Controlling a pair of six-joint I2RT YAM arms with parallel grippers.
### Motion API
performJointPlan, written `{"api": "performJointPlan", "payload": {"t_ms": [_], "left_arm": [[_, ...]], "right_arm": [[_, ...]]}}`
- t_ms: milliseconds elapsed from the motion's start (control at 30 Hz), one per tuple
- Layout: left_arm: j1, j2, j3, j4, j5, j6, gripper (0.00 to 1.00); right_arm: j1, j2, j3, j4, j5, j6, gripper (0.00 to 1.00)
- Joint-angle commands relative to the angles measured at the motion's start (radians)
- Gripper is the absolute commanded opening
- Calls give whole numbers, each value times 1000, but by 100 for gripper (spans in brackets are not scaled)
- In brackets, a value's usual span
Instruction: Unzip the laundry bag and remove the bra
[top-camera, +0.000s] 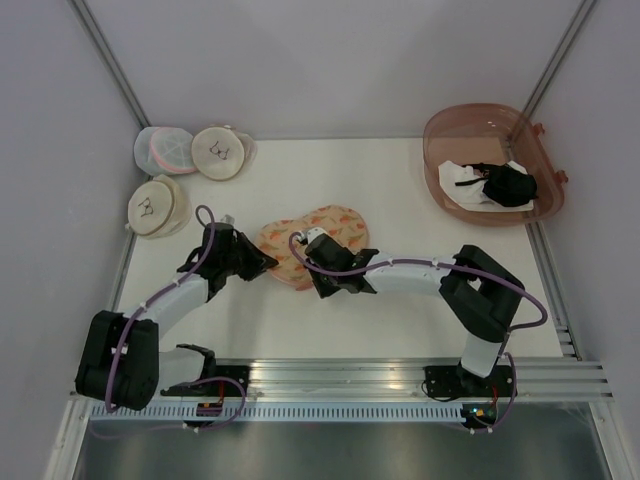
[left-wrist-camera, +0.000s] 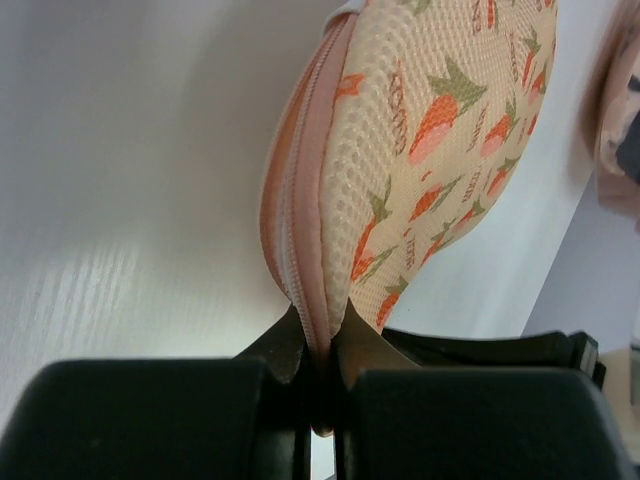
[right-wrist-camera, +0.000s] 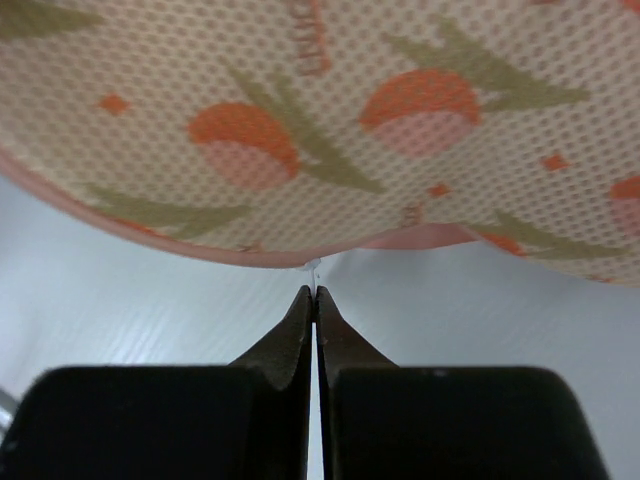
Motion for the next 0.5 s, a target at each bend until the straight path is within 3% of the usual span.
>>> {"api": "performJointPlan", "payload": {"t_ms": [0, 200, 467], "left_arm": [[21, 32, 96, 28, 97, 196, 2], [26, 135, 199, -107, 140, 351, 2], [64, 193, 226, -127, 99, 394, 2]], "right_arm": [[-31, 29, 19, -121, 171, -17, 1], [-132, 24, 38, -161, 283, -10, 0], [-223, -3, 35, -204, 367, -21, 1]]}}
